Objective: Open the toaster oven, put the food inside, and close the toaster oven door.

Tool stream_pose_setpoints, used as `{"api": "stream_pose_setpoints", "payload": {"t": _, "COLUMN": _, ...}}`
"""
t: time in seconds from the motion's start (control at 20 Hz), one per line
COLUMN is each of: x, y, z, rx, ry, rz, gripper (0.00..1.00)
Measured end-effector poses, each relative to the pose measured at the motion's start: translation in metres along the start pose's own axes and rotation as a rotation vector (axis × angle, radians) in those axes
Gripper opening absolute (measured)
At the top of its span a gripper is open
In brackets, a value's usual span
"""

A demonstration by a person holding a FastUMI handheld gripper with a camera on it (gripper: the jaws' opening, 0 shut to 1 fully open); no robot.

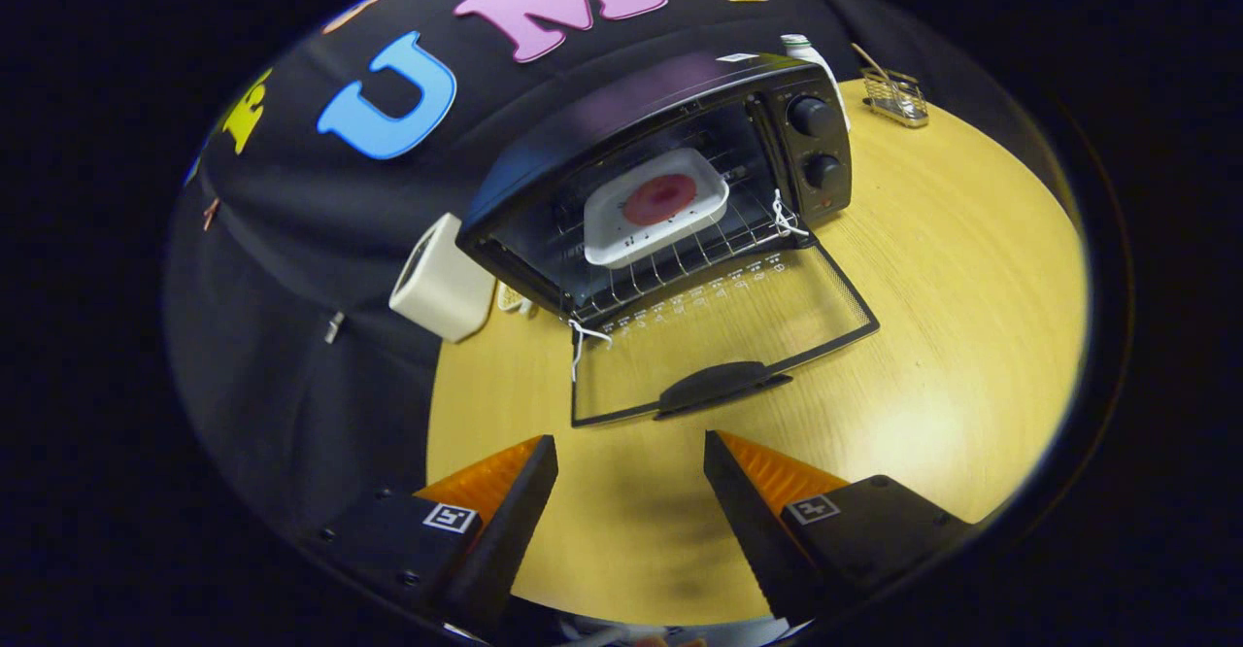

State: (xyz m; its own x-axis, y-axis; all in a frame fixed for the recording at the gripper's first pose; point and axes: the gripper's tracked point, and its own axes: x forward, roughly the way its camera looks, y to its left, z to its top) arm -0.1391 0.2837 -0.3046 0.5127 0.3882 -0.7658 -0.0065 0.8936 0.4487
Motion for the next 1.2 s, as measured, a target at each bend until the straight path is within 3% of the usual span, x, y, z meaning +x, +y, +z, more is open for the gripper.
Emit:
{"api": "stream_pose_setpoints", "payload": {"t": 0.2, "x": 0.014, "y": -0.028, "z": -0.009, "rx": -0.269, "ry": -0.032, "rz": -0.1, "gripper": 0.99}}
{"api": "stream_pose_setpoints", "payload": {"t": 0.45, "x": 0.035, "y": -0.036, "z": -0.018, "rx": -0.345, "ry": -0.023, "rz": -0.153, "gripper": 0.99}}
{"api": "stream_pose_setpoints", "payload": {"t": 0.75, "x": 0.061, "y": -0.046, "z": -0.029, "rx": -0.368, "ry": 0.025, "rz": -0.214, "gripper": 0.99}}
{"api": "stream_pose_setpoints", "payload": {"t": 1.2, "x": 0.087, "y": -0.06, "z": -0.018, "rx": -0.286, "ry": 0.022, "rz": -0.332, "gripper": 0.98}}
